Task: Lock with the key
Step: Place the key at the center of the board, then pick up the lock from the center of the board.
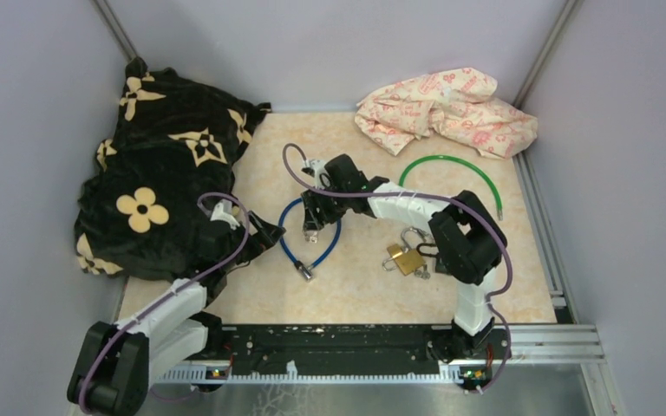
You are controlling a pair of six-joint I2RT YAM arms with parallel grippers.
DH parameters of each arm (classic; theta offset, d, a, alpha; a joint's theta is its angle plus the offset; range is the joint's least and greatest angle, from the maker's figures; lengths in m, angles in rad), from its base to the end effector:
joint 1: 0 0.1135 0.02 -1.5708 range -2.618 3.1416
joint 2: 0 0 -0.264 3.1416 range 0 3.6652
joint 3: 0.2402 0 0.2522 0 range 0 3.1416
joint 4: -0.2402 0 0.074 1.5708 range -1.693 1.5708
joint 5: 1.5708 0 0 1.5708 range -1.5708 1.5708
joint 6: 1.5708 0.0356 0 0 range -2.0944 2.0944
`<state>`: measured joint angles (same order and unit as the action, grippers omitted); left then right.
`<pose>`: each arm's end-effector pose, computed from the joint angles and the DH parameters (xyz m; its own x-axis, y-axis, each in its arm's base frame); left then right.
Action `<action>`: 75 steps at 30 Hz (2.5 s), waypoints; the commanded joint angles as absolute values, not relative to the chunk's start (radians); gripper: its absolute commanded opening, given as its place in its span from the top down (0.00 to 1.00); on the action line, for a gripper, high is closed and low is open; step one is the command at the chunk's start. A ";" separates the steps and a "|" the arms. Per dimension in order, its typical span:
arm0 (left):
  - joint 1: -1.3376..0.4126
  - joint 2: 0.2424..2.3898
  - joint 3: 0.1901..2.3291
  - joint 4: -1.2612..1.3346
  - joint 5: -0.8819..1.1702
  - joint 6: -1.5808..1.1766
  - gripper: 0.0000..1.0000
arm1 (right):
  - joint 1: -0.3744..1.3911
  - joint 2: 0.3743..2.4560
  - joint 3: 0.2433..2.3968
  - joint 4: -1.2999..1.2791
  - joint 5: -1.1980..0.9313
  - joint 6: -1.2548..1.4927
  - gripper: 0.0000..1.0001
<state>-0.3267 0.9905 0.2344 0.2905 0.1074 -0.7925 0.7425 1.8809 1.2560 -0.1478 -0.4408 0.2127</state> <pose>0.1810 -0.0654 0.1608 -0.5903 -0.5475 -0.5931 -0.0151 0.7421 -0.6701 0.2921 0.2887 0.1961 -0.6793 -0.3643 -0.6370 -0.7092 0.5491 0.4423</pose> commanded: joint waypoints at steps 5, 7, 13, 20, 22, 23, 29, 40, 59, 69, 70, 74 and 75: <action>-0.262 0.805 0.123 0.379 0.099 -0.816 0.02 | 0.592 1.743 1.366 -0.410 0.059 0.155 0.26; -0.242 0.755 0.114 0.396 0.112 -0.820 0.02 | 0.512 1.758 1.355 -0.446 0.161 0.160 0.03; -0.174 0.691 0.103 0.432 0.134 -0.811 0.02 | 0.348 1.921 1.402 -0.503 0.073 0.159 0.10; -0.155 0.671 0.097 0.421 0.156 -0.834 0.02 | 0.328 2.024 1.439 -0.513 0.028 0.144 0.45; -0.153 0.668 0.097 0.423 0.163 -0.838 0.03 | 0.316 2.021 1.423 -0.501 0.005 0.144 0.69; -0.152 0.668 0.097 0.427 0.169 -0.838 0.03 | 0.314 2.014 1.418 -0.500 -0.021 0.141 0.86; -0.152 0.684 0.109 0.472 0.244 -0.834 0.04 | 0.316 1.855 1.369 -0.409 -0.030 0.136 1.00; -0.227 0.750 0.167 0.643 0.475 -0.713 0.27 | 0.687 1.440 1.078 0.188 0.340 0.163 1.00; -0.321 0.776 0.242 0.762 0.378 -0.570 0.25 | 1.133 1.617 1.297 0.507 0.371 -0.032 1.00; -0.319 0.769 0.245 0.791 0.285 -0.534 0.42 | 1.164 1.637 1.327 0.482 0.259 -0.017 1.00; -0.319 0.769 0.246 0.790 0.281 -0.528 0.43 | 1.164 1.636 1.325 0.480 0.235 -0.009 1.00; -0.313 0.763 0.249 0.773 0.190 -0.515 0.40 | 1.171 1.635 1.341 0.448 0.194 -0.008 1.00; -0.309 0.760 0.250 0.779 0.190 -0.509 0.38 | 1.174 1.632 1.339 0.447 0.196 -0.009 1.00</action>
<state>-0.3145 0.7765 0.2161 0.7414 0.2756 -0.5419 1.1519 1.6478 1.2591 0.3737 0.2497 0.0090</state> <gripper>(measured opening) 0.592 0.049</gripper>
